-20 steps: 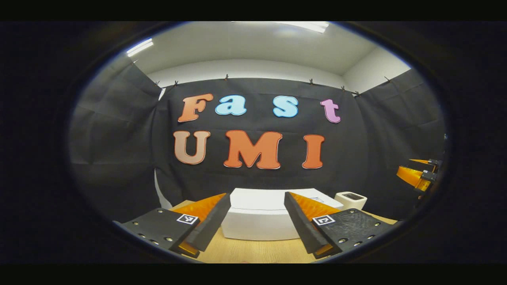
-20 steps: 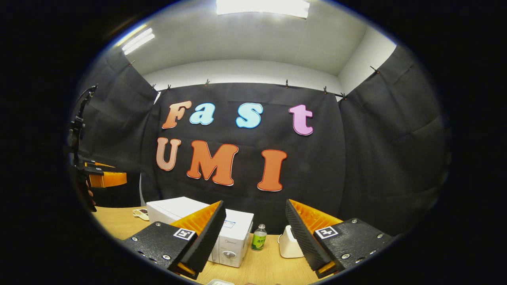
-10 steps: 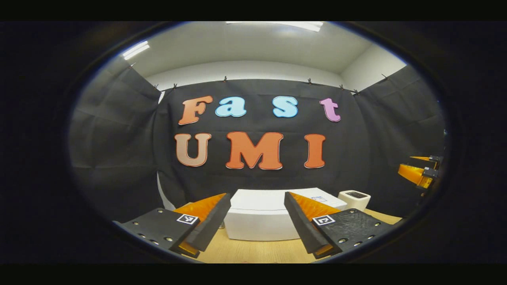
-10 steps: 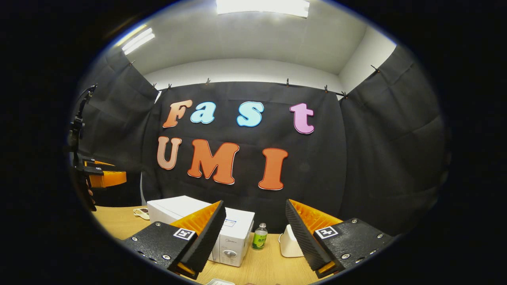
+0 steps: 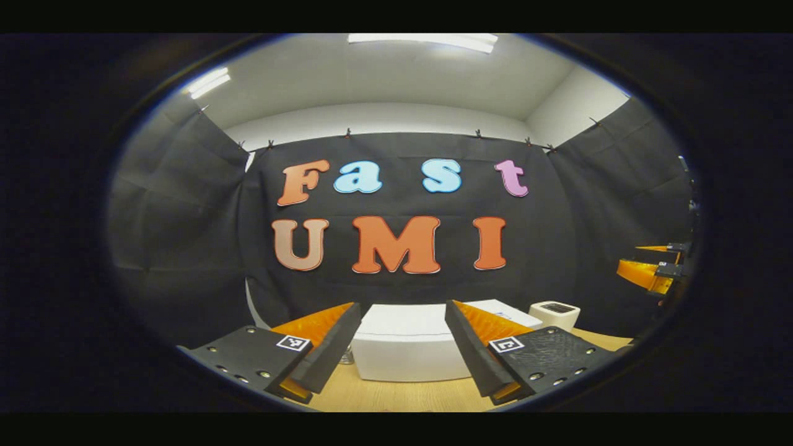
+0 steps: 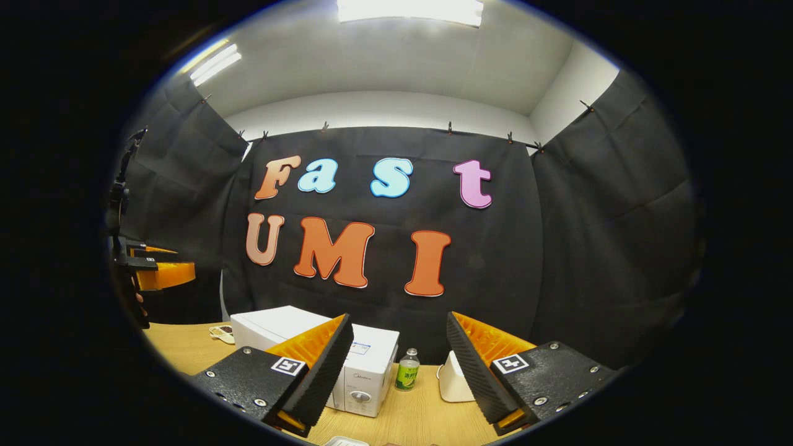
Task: Open the microwave oven with the left hand, put the food in, and close the microwave oven.
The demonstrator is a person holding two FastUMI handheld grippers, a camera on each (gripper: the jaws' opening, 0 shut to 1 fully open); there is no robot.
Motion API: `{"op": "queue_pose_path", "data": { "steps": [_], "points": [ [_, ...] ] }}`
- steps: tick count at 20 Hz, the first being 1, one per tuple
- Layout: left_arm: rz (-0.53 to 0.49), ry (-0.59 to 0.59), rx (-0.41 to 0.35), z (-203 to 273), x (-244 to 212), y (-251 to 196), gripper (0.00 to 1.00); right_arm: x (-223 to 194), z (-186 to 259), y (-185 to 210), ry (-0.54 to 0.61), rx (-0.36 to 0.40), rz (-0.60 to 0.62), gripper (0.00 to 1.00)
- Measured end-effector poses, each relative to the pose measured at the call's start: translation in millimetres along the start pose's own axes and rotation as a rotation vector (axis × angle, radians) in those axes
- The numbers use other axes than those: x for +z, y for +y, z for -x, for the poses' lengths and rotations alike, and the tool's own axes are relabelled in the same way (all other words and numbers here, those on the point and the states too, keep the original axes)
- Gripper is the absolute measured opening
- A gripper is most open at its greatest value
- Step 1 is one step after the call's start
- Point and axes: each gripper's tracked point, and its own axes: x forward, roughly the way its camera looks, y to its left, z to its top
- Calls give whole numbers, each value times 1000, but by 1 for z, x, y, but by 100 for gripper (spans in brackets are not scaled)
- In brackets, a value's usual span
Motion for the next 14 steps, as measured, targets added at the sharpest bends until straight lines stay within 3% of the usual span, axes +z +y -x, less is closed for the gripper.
{"op": "queue_pose_path", "data": {
  "steps": [14],
  "points": [
    [2, 0, -14, 0, -7, -10, 89, -4, 3, 3, 2, 13, 4, 94]
  ]
}}
